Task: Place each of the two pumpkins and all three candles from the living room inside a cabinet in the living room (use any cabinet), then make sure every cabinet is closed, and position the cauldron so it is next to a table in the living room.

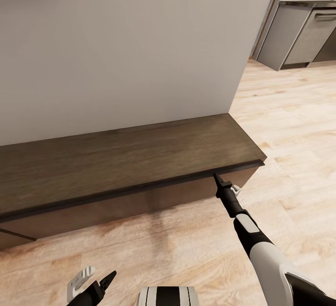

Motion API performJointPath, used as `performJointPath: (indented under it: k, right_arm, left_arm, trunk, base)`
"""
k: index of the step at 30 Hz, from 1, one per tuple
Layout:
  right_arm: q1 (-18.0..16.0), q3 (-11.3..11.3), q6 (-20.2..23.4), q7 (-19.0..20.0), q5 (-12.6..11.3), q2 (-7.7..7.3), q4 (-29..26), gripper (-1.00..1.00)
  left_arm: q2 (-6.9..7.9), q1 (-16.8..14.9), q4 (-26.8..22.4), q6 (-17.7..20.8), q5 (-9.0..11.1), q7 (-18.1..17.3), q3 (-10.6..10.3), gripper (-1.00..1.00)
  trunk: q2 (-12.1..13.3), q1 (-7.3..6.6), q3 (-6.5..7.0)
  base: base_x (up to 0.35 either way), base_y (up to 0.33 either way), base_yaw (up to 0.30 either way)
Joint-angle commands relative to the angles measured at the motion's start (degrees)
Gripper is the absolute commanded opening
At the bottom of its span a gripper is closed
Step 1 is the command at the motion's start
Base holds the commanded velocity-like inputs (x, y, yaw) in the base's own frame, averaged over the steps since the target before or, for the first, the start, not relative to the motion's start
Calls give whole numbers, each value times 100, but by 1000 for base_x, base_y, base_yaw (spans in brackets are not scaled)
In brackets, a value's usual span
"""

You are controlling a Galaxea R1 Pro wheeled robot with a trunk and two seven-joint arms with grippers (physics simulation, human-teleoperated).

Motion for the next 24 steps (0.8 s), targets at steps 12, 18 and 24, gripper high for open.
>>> performJointPath:
  k: [12, 18, 24]
  right_arm:
    - [-15, 0, 46, 18, -45, 3, -12, -100]
    - [-15, -1, 46, 18, -45, 3, -12, -100]
    - [-15, -1, 46, 15, -44, 3, -12, -100]
  left_arm:
    - [0, -1, -4, 0, 0, -9, -1, 100]
    - [0, -1, -3, 0, 0, -9, -1, 100]
    - [0, -1, -2, 0, 0, -9, -1, 100]
  trunk:
    - [0, -1, 1]
    - [0, -1, 1]
    - [0, -1, 1]
  base:
    - [-53, 0, 0]
    - [-110, 0, 0]
    - [-26, 0, 0]
